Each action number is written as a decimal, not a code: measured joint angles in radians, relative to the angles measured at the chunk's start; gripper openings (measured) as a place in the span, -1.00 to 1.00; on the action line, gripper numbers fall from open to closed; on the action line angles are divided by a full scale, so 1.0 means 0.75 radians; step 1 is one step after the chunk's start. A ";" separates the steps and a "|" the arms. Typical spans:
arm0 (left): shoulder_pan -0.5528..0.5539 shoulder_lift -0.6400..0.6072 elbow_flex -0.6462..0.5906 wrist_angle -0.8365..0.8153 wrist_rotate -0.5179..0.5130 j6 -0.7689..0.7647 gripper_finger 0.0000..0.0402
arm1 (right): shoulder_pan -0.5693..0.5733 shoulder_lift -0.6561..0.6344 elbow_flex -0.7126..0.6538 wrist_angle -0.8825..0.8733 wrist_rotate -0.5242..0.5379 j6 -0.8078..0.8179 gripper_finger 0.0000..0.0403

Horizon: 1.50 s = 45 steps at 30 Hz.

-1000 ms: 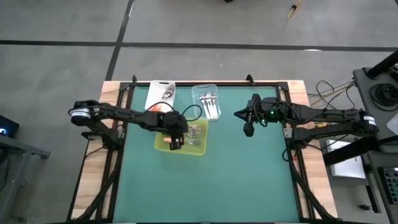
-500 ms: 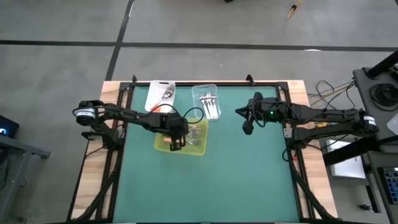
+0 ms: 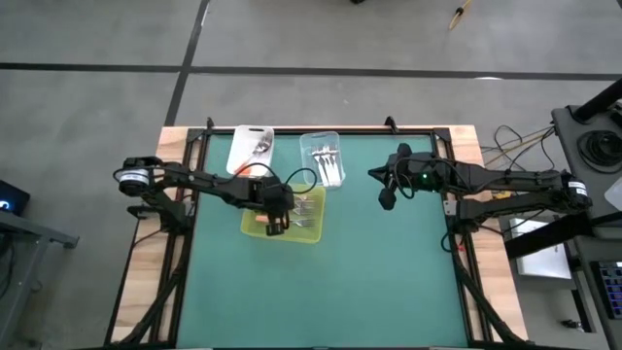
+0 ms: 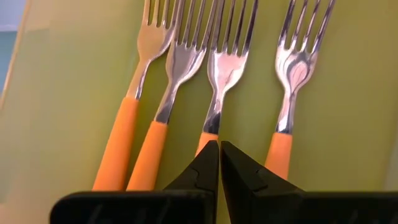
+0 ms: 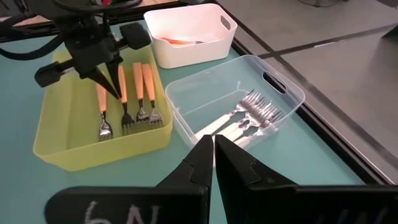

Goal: Sort silverware by color (type)
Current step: Adjust the yellow forks in the yellow bin

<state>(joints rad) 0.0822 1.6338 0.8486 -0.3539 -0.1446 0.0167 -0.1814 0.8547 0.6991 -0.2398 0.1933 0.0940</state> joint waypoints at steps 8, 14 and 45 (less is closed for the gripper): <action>0.001 -0.001 -0.013 0.032 0.004 -0.005 -1.00 | 0.000 0.000 0.000 0.000 0.005 0.002 -0.96; 0.001 0.000 -0.020 0.030 -0.058 0.004 -1.00 | -0.001 0.000 0.000 0.001 0.024 0.004 -0.96; -0.001 -0.025 -0.033 0.081 -0.066 -0.008 -1.00 | -0.001 0.000 -0.001 -0.024 0.024 0.004 -0.96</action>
<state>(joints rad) 0.0814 1.6149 0.8238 -0.2930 -0.1942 0.0110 -0.1818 0.8547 0.6987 -0.2581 0.2115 0.0970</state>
